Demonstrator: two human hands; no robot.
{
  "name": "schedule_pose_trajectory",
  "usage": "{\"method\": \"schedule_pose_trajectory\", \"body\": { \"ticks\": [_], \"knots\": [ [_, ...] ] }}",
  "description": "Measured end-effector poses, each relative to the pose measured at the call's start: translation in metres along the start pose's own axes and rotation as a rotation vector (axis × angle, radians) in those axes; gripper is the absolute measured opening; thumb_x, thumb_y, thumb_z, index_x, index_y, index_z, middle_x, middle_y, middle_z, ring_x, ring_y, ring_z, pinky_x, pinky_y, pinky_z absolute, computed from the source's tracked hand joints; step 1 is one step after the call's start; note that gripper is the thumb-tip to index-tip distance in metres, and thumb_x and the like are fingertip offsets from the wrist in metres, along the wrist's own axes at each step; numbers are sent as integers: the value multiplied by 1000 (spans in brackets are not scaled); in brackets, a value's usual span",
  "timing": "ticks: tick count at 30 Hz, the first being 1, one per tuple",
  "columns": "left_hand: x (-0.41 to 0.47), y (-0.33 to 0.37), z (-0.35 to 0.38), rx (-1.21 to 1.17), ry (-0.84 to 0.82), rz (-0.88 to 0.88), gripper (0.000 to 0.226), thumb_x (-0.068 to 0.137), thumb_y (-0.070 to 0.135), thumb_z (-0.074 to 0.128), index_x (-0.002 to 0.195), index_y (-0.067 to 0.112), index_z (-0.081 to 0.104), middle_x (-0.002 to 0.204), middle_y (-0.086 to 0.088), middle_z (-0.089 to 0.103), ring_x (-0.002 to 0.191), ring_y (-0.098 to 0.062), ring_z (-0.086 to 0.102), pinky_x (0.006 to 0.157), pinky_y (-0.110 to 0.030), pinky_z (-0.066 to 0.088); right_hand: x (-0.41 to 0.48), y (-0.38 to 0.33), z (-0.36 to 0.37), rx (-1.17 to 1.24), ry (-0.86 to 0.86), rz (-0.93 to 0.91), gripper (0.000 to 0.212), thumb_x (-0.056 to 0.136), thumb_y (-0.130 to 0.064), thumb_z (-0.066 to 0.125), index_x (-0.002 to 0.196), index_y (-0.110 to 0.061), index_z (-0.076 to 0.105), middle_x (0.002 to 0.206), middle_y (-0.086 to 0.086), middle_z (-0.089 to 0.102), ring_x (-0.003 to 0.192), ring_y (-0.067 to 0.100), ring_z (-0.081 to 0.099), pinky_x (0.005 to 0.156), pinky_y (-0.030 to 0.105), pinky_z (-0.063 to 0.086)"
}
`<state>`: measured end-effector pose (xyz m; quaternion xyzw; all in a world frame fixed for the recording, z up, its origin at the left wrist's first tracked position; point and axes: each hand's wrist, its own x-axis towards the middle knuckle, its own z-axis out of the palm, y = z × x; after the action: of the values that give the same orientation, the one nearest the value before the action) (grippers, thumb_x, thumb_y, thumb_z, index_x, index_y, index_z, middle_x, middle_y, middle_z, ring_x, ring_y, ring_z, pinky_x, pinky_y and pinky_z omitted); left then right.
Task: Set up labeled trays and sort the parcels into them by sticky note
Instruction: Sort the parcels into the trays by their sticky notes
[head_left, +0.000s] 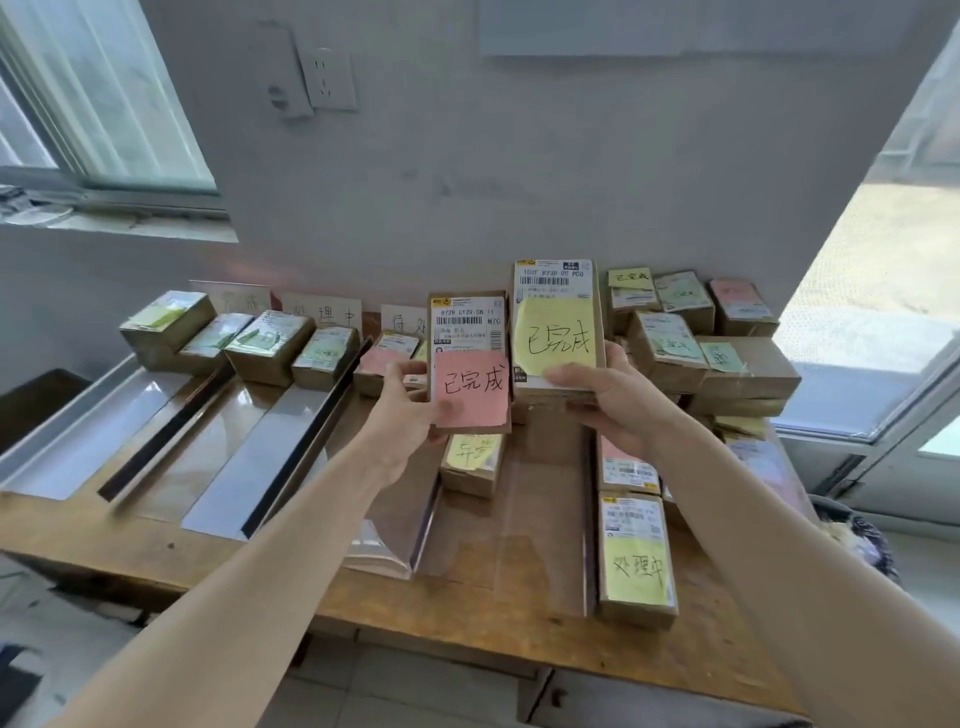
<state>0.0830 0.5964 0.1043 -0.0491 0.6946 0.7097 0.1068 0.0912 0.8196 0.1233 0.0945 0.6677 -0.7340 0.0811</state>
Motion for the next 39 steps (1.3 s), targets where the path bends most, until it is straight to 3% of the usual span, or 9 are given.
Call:
{"method": "schedule_pose_trajectory", "body": {
  "ticks": [3, 6, 12, 17, 22, 27, 33, 36, 39],
  "knots": [
    [13, 0, -19, -4, 10, -16, 51, 84, 0, 65, 120, 22, 36, 107, -6, 65, 101, -24, 63, 87, -44, 51, 12, 2, 18, 21, -2, 13, 76, 76, -10, 75, 137, -21, 31, 111, -4, 66, 102, 15, 63, 102, 39, 44],
    [22, 0, -30, -10, 25, -15, 49, 84, 0, 65, 117, 22, 36, 107, -7, 64, 96, -21, 62, 74, -36, 52, 27, 2, 29, 42, -21, 14, 78, 75, -7, 74, 138, -19, 29, 112, 0, 65, 100, 17, 65, 93, 34, 49],
    [38, 8, -56, 15, 120, -30, 50, 85, 1, 64, 118, 25, 35, 112, -9, 63, 101, -22, 62, 86, -44, 54, 61, -9, 55, 41, -126, 18, 81, 71, -7, 76, 138, -18, 30, 114, 4, 65, 96, 19, 67, 72, 28, 53],
    [46, 21, -87, 5, 191, -13, 49, 86, 1, 63, 118, 24, 36, 107, -5, 65, 97, -19, 63, 90, -48, 52, 88, -14, 88, 24, -218, -1, 81, 68, -8, 77, 135, -17, 32, 113, 3, 65, 96, 17, 66, 81, 29, 52],
    [52, 23, -130, -14, 228, -12, 51, 86, -1, 62, 121, 23, 34, 112, -9, 64, 100, -21, 64, 86, -43, 55, 115, -19, 127, -26, -288, 10, 89, 68, -12, 80, 139, -18, 29, 118, 1, 64, 105, 19, 63, 104, 42, 42],
    [64, 26, -185, -37, 252, 3, 50, 85, -3, 63, 118, 22, 35, 111, -10, 64, 99, -23, 63, 80, -41, 57, 130, -21, 182, -55, -298, -13, 77, 75, -7, 75, 137, -17, 31, 114, -1, 65, 101, 16, 64, 91, 32, 48],
    [79, 28, -275, -45, 204, 27, 46, 83, -9, 62, 110, 19, 37, 102, -9, 62, 93, -22, 64, 84, -49, 54, 149, -8, 268, -56, -279, 1, 87, 62, -15, 81, 136, -16, 37, 114, 0, 67, 99, 15, 65, 88, 33, 48],
    [86, 30, -334, -20, 180, 10, 47, 83, -10, 62, 113, 16, 37, 103, -8, 61, 95, -21, 63, 75, -40, 57, 159, 3, 323, -34, -235, 7, 76, 71, -14, 78, 134, -17, 36, 116, 0, 64, 103, 19, 62, 96, 40, 45],
    [92, 30, -386, 35, 163, -33, 51, 82, -8, 63, 119, 14, 36, 110, -13, 61, 102, -26, 63, 79, -42, 57, 164, 14, 372, -6, -217, 44, 74, 73, -15, 78, 134, -17, 35, 117, 2, 64, 98, 18, 64, 80, 34, 51]
  ]
}}
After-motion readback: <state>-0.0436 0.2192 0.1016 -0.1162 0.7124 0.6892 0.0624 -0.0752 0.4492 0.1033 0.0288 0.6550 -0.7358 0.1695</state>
